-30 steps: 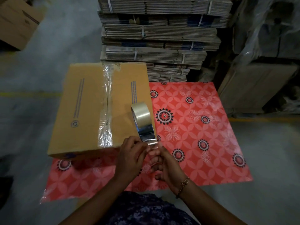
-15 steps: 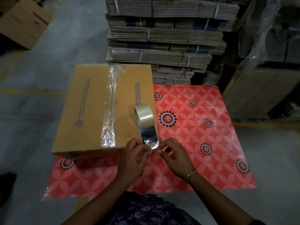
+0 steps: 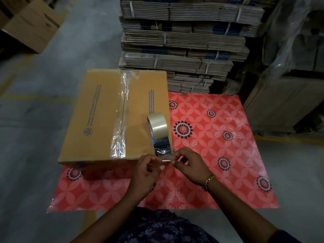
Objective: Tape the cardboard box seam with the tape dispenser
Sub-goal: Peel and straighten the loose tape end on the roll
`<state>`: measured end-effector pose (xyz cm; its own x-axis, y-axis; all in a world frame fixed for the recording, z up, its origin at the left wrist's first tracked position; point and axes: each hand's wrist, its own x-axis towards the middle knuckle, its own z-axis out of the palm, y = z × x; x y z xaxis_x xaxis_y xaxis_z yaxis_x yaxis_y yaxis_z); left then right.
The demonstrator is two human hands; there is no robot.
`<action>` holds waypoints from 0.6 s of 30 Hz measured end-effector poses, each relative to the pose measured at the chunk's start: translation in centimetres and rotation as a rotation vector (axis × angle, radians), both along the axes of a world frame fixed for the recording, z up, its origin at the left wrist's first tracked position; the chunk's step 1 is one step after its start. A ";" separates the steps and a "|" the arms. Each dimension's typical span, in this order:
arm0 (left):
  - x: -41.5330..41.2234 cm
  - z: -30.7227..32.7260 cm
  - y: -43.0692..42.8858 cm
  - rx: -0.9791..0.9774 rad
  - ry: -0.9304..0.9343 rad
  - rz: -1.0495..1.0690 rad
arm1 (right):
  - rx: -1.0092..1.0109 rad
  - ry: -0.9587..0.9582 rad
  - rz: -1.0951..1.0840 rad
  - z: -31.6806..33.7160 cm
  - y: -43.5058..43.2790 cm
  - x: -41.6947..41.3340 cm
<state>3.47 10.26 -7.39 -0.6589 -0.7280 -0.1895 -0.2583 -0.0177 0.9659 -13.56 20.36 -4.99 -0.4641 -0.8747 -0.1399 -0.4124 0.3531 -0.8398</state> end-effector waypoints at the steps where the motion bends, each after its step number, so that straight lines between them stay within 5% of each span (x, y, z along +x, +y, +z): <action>1: -0.1 0.0 0.0 0.016 -0.007 0.017 | 0.004 -0.009 0.001 0.1 -0.1 -0.1; 5: -0.5 0.3 0.1 0.098 0.000 0.052 | 0.059 -0.055 -0.004 0.5 -0.7 -0.5; 11: -1.2 1.7 0.1 0.286 0.033 0.156 | 0.014 -0.372 -0.171 1.6 -0.4 -0.5; 18: -1.6 2.4 -0.4 0.434 -0.004 0.199 | 0.192 -0.612 -0.273 0.7 0.0 0.8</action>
